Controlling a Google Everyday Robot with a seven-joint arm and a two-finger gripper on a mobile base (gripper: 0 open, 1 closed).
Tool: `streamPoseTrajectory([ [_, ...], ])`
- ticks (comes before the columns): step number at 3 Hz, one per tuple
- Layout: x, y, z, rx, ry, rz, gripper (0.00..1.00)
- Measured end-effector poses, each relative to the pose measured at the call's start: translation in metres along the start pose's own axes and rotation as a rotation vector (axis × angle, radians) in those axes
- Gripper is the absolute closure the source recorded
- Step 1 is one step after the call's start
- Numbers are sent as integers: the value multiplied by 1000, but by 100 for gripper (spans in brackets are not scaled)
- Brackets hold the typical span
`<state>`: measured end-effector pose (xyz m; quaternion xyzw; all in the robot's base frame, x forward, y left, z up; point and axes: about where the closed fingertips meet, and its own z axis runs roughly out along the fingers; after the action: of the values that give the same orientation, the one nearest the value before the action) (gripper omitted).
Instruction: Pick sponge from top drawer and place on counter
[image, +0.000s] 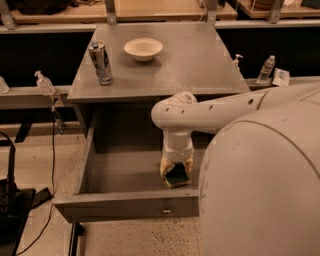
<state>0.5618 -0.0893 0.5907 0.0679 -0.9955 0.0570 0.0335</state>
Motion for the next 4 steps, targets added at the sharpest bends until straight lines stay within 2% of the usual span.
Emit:
streamPoseTrajectory([
  [1,0,0,-5,0,0,0,100],
  [2,0,-7,-20,-52,-27,-30,100],
  [3,-2,-22,-60,-126,-71,-108,100],
  [4,-11,-34,-98,-176,-70,-181,100],
])
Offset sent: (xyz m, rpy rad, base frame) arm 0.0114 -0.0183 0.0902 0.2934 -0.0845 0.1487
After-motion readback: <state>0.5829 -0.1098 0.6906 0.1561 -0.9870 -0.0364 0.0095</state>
